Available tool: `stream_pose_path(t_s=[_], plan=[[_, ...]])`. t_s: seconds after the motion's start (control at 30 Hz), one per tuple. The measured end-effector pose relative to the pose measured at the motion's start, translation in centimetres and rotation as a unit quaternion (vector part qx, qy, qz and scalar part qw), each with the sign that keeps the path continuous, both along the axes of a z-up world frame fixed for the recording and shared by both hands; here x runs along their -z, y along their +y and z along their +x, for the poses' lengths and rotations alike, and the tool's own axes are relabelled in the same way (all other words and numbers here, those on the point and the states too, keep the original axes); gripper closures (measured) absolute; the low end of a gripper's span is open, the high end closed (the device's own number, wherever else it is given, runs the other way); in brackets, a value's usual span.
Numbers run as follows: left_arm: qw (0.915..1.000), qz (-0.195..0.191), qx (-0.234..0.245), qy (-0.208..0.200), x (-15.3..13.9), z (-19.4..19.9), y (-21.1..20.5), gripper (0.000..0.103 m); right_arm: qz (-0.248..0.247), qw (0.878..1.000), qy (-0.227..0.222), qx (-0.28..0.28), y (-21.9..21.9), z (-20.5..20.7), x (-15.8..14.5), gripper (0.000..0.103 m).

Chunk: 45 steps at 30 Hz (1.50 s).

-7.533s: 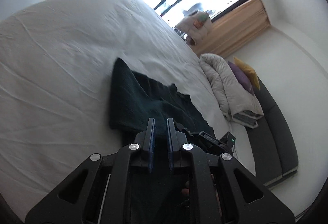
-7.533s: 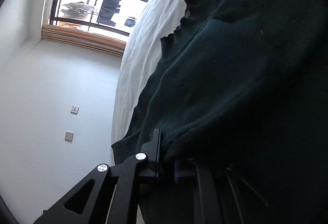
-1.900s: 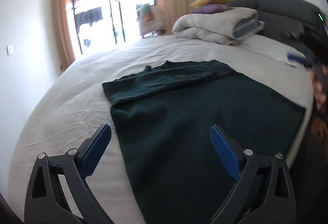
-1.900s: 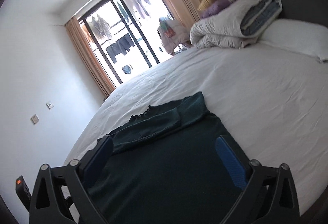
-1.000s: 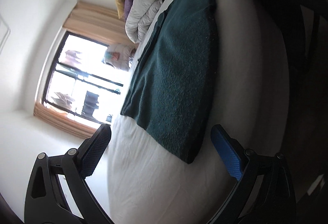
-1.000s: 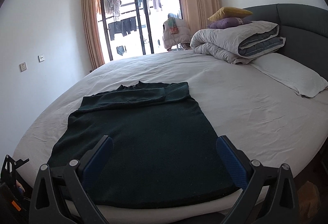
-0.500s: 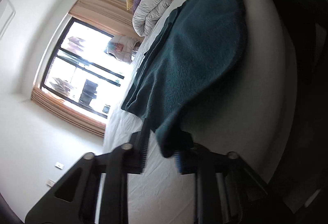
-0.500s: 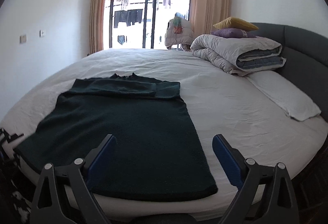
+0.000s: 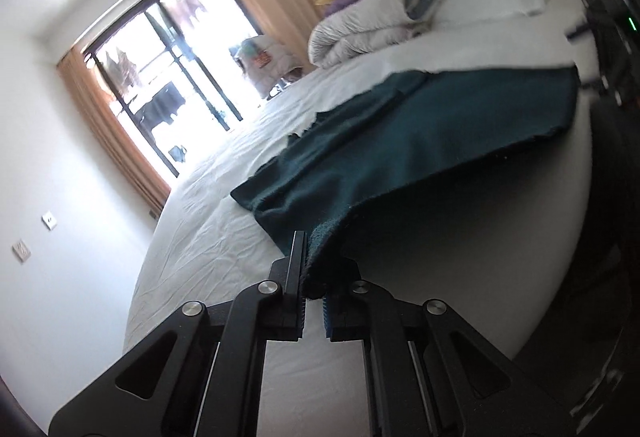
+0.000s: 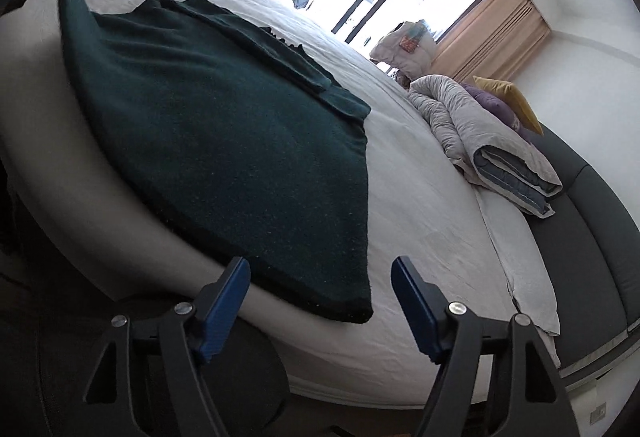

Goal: Fold small clothes

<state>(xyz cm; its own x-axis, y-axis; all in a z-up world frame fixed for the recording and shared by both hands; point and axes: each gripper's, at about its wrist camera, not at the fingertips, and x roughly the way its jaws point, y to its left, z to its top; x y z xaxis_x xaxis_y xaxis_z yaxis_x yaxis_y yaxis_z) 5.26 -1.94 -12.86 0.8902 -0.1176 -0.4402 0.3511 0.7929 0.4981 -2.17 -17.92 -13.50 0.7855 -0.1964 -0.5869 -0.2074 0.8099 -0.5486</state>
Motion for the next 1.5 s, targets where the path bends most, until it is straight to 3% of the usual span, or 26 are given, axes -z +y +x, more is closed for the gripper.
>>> stream_pose_path(t_s=[0.2, 0.47, 0.73, 0.87, 0.9, 1.0, 1.1, 1.3, 1.5], plan=[[0.9994, -0.032, -0.005, -0.015, -3.5, 0.9, -0.3, 0.098, -0.051, 0.998, 0.024, -0.041, 1.3, 0.3, 1.4, 0.032], [0.9982, -0.060, -0.011, -0.002, -5.2, 1.9, -0.5, 0.098, -0.068, 0.995, 0.046, -0.049, 1.4, 2.0, 2.4, 0.043], [0.9979, -0.063, -0.012, -0.010, -6.2, 1.2, -0.2, 0.098, -0.089, 0.994, 0.053, -0.037, -0.3, 3.8, 3.3, 0.071], [0.9996, -0.028, 0.002, -0.003, -3.9, -0.6, -0.2, 0.098, -0.098, 0.992, 0.066, -0.034, -1.5, 4.1, 3.6, 0.087], [0.9999, -0.016, 0.004, 0.000, -3.0, -1.0, -0.2, 0.098, -0.099, 0.992, 0.067, -0.036, -1.4, 3.9, 3.6, 0.097], [0.9995, 0.028, 0.013, 0.011, 0.2, -2.3, -0.4, 0.098, -0.110, 0.991, 0.063, -0.032, -1.5, 3.7, 3.8, 0.097], [0.9988, 0.039, 0.017, 0.026, 1.9, -2.9, -0.1, 0.098, -0.098, 0.993, 0.064, -0.024, -1.9, 3.9, 3.3, 0.098], [0.9991, 0.017, 0.009, 0.039, 1.8, -2.6, 1.1, 0.098, -0.123, 0.990, 0.055, -0.039, -1.4, 4.3, 2.2, 0.100], [0.9994, 0.011, 0.017, 0.030, 0.0, -1.3, 1.6, 0.098, -0.190, 0.978, 0.041, -0.069, -1.3, 5.8, 0.7, 0.100]])
